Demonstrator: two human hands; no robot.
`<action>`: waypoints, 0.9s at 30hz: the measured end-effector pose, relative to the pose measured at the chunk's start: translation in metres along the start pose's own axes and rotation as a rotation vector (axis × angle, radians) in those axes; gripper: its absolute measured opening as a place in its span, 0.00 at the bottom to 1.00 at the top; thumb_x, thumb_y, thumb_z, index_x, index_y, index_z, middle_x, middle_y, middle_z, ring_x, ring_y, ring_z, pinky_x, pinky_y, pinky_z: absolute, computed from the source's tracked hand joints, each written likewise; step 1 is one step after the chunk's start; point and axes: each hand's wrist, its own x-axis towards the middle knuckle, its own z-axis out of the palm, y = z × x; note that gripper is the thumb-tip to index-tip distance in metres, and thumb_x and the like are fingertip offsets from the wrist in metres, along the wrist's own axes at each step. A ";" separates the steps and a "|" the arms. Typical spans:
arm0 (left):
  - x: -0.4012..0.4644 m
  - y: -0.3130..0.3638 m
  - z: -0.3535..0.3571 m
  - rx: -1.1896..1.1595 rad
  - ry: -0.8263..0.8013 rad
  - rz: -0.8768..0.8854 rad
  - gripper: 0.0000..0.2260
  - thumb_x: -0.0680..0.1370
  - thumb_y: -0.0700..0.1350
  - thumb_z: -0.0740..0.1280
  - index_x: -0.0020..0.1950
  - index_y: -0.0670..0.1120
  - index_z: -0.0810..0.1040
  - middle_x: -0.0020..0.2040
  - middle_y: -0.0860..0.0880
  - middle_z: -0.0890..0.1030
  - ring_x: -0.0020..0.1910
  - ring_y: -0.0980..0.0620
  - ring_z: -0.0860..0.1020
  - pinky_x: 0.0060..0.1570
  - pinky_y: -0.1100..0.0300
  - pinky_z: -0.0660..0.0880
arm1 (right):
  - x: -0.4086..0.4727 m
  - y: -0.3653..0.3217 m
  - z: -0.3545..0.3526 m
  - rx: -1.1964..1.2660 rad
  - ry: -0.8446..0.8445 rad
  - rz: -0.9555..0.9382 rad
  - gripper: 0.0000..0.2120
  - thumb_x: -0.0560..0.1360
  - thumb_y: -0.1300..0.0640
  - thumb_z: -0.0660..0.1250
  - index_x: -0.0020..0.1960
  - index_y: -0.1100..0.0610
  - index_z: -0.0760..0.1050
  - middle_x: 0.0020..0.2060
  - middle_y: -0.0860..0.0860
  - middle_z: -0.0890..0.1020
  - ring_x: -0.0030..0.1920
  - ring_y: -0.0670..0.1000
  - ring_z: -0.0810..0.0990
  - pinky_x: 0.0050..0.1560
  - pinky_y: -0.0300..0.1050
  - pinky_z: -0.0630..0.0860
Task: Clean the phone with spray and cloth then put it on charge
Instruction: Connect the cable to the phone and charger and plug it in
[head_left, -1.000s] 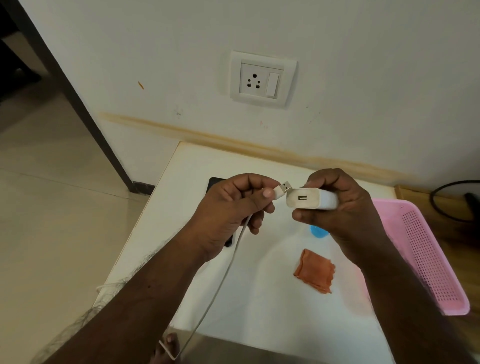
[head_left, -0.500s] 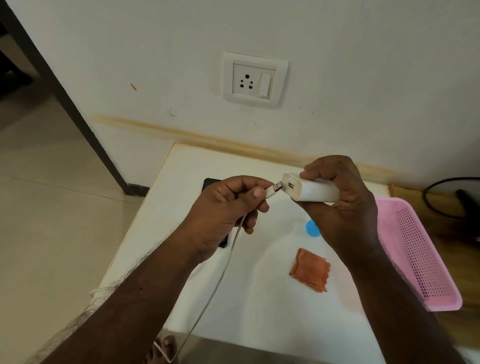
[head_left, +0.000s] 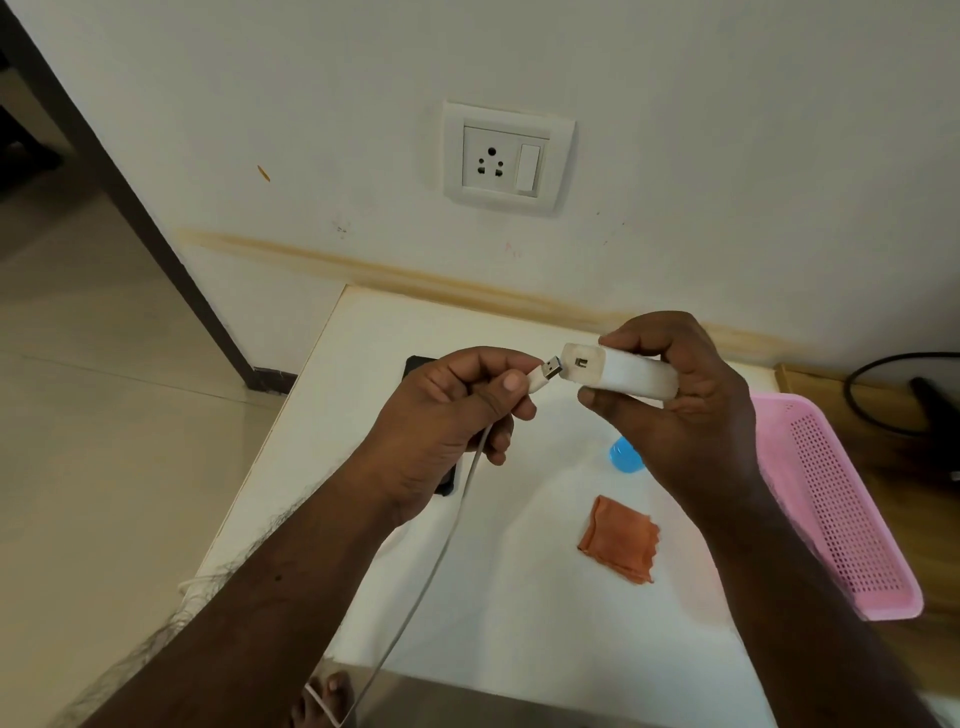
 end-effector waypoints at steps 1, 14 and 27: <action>0.000 0.000 0.000 0.003 0.013 0.002 0.08 0.77 0.46 0.70 0.54 0.46 0.84 0.38 0.48 0.82 0.30 0.51 0.73 0.32 0.60 0.75 | 0.001 0.001 -0.001 0.055 -0.024 0.082 0.26 0.64 0.61 0.81 0.53 0.41 0.73 0.49 0.36 0.78 0.52 0.37 0.78 0.45 0.28 0.73; 0.002 -0.003 0.000 0.089 0.096 0.048 0.05 0.77 0.45 0.71 0.50 0.51 0.86 0.37 0.49 0.82 0.29 0.53 0.74 0.30 0.60 0.75 | 0.000 0.019 -0.010 0.843 -0.245 0.546 0.19 0.69 0.63 0.66 0.59 0.53 0.80 0.46 0.53 0.82 0.36 0.52 0.79 0.34 0.44 0.79; 0.001 0.000 0.005 0.061 0.074 0.013 0.13 0.72 0.49 0.73 0.52 0.44 0.85 0.36 0.47 0.82 0.28 0.52 0.72 0.30 0.60 0.74 | -0.003 0.026 0.000 1.163 -0.266 0.676 0.20 0.63 0.64 0.62 0.55 0.57 0.76 0.45 0.59 0.79 0.32 0.54 0.73 0.31 0.45 0.72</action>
